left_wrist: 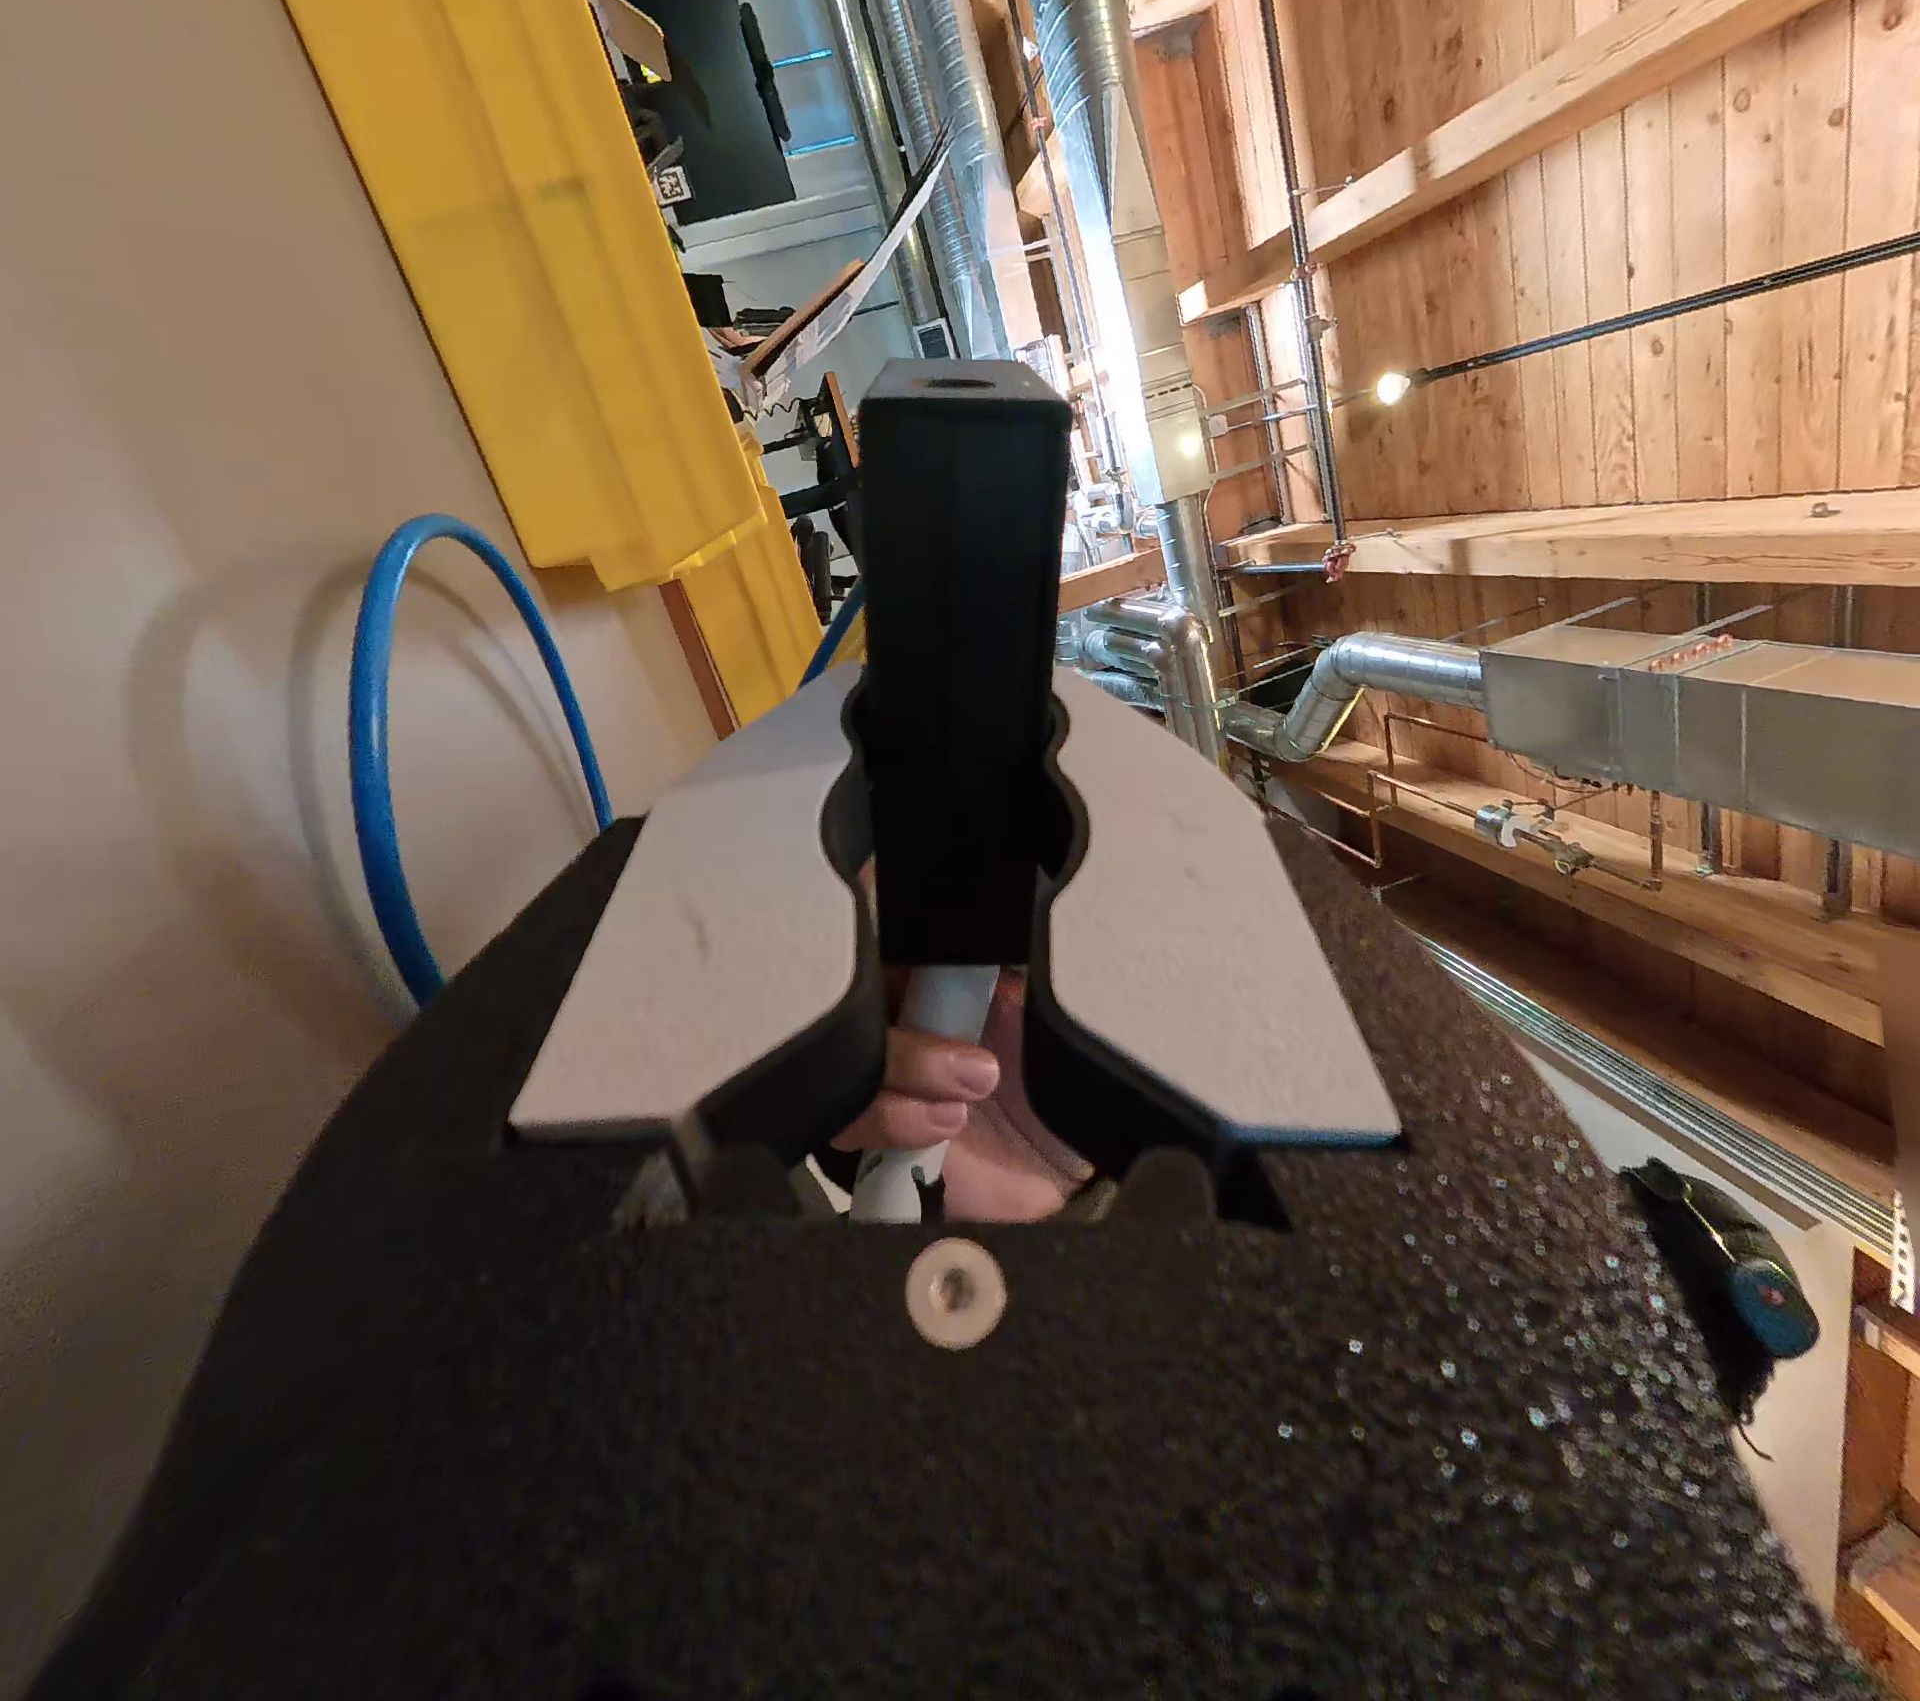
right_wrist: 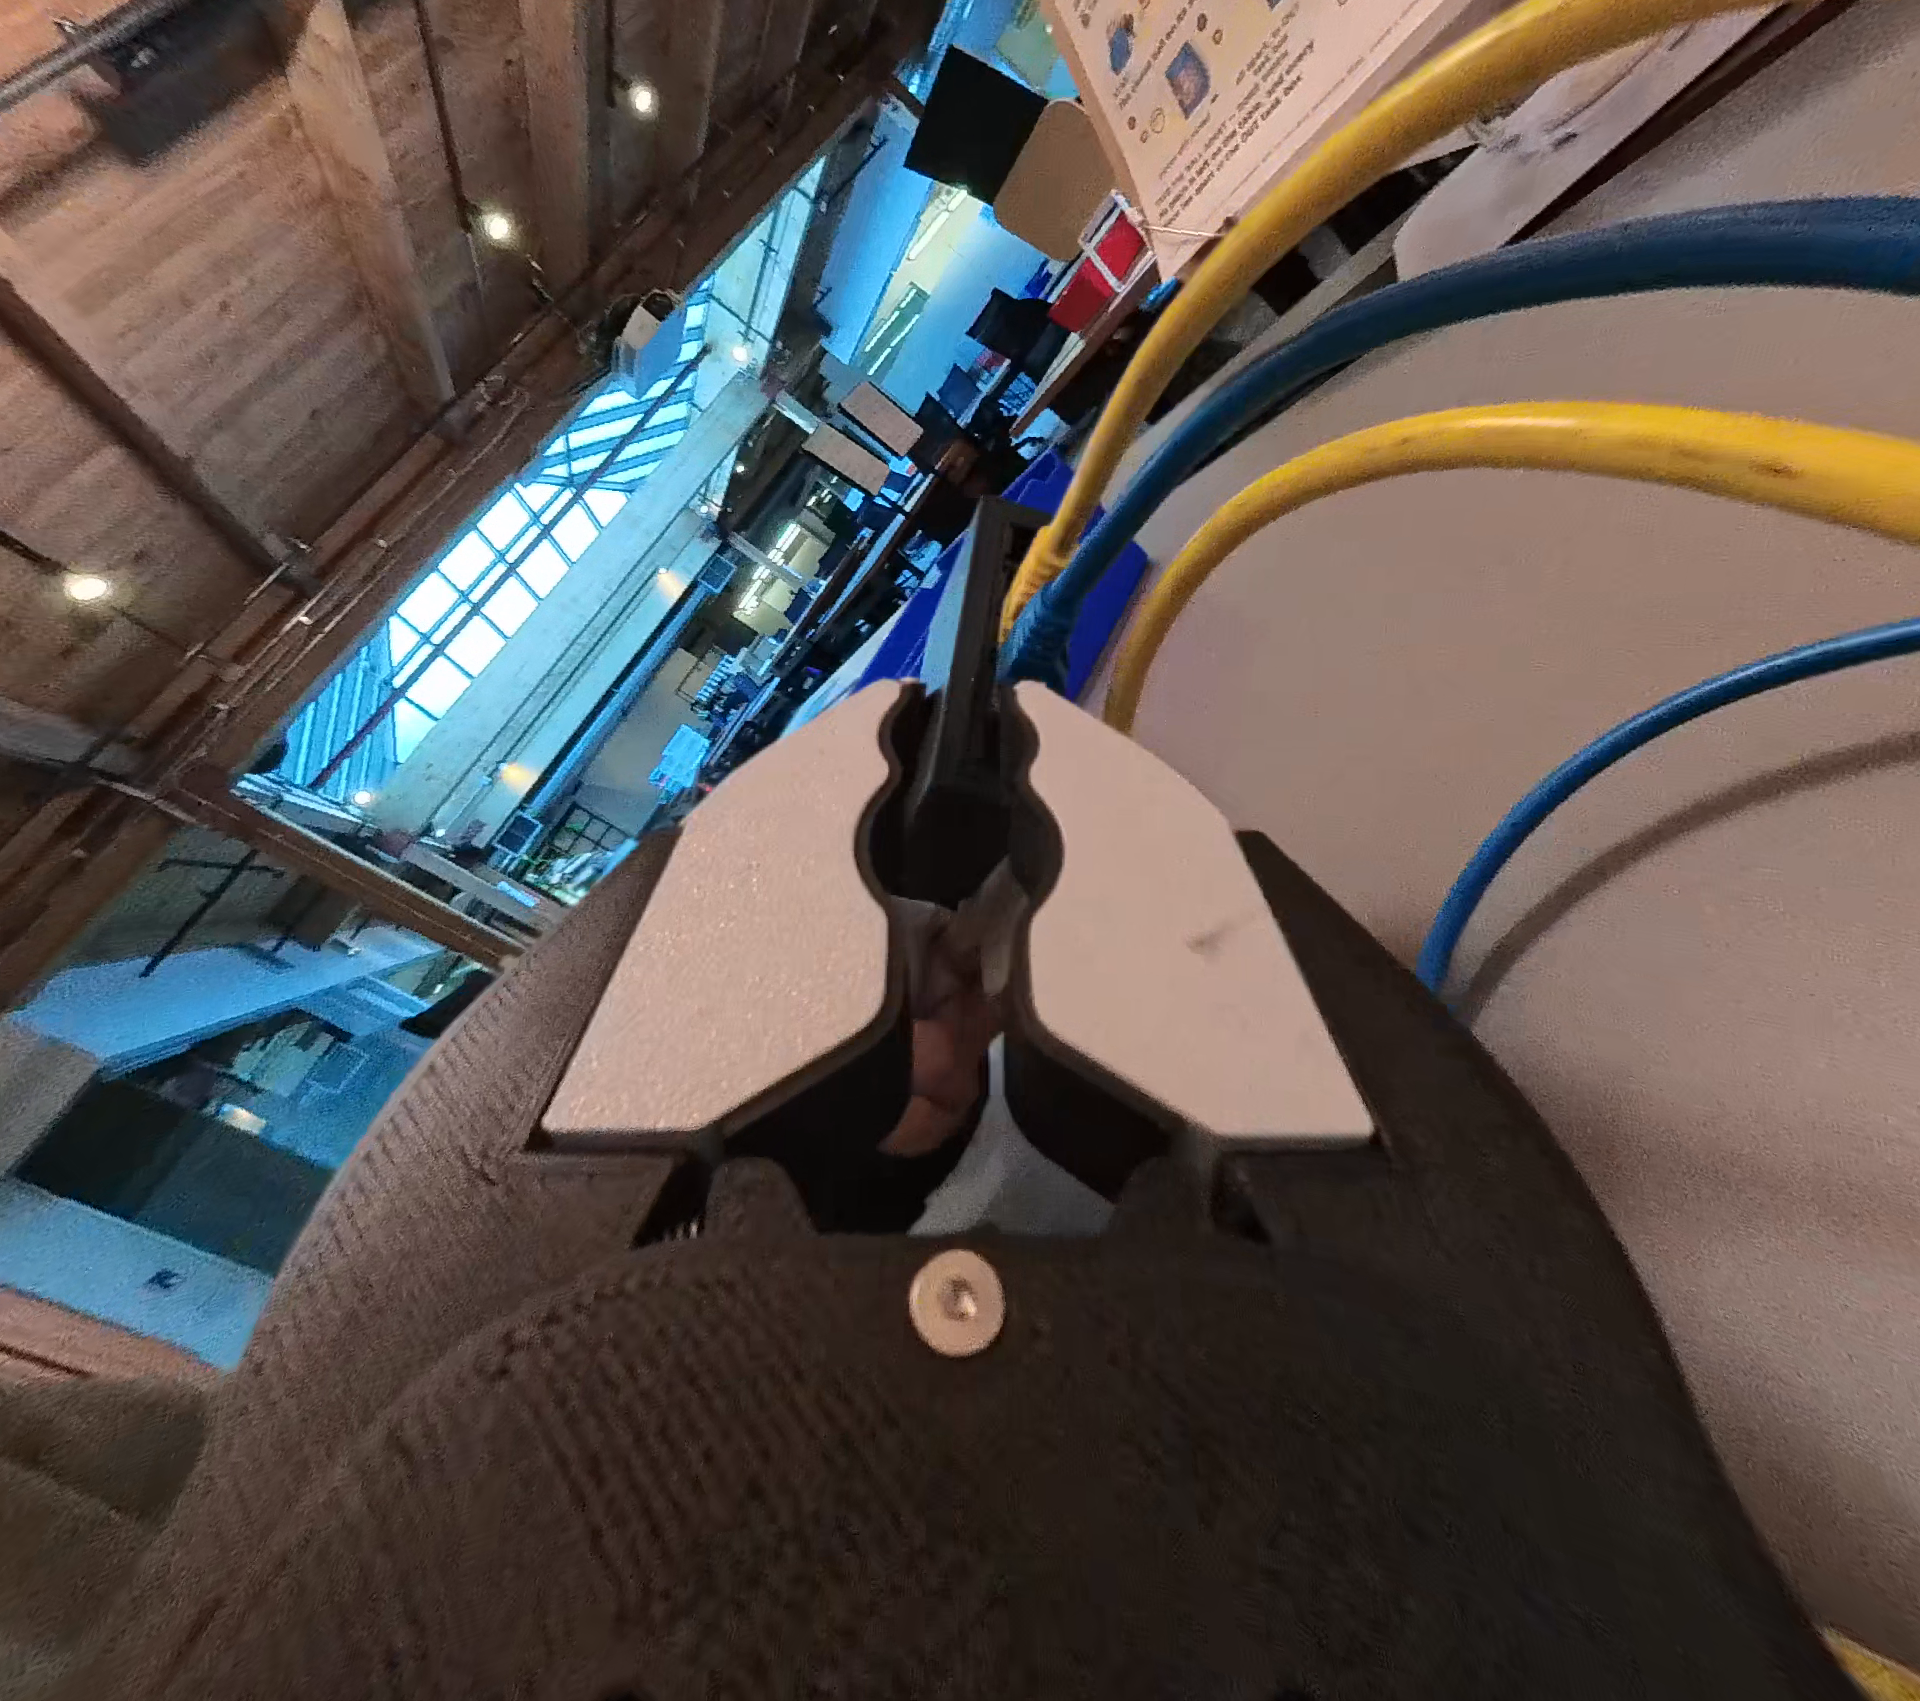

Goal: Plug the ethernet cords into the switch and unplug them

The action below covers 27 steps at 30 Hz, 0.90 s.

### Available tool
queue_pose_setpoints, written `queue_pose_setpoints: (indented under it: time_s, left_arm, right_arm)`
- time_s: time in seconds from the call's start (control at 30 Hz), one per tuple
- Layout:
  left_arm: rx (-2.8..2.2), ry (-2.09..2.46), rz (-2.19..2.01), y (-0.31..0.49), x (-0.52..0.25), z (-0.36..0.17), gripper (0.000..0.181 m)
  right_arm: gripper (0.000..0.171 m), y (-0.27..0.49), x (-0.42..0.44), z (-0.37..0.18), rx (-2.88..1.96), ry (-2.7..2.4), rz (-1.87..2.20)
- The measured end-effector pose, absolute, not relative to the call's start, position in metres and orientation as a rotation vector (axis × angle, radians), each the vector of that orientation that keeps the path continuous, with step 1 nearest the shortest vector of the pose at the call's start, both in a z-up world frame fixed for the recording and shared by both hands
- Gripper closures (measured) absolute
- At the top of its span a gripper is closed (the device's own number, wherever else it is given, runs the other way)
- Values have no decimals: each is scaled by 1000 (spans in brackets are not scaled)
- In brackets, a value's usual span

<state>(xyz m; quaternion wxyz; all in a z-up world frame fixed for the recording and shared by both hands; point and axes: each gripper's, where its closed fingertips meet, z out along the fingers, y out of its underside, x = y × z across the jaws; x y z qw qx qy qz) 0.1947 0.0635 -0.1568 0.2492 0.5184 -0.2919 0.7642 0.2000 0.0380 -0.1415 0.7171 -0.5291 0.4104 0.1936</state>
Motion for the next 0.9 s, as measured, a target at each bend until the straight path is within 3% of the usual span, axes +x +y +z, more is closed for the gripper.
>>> queue_pose_setpoints:
  time_s: [0.13, 0.37, 0.9]
  left_arm:
    - [1383, -786, 2085, 61, 195, -157, 155]
    - [1393, -803, 2066, 56, 196, -163, 154]
    - [1435, -828, 2075, 53, 198, -170, 155]
  right_arm:
    - [143, 42, 206, -157, -1231, 958, 438]
    - [156, 45, 208, -163, -1163, 971, 491]
    - [155, 48, 215, -171, -961, 1010, 533]
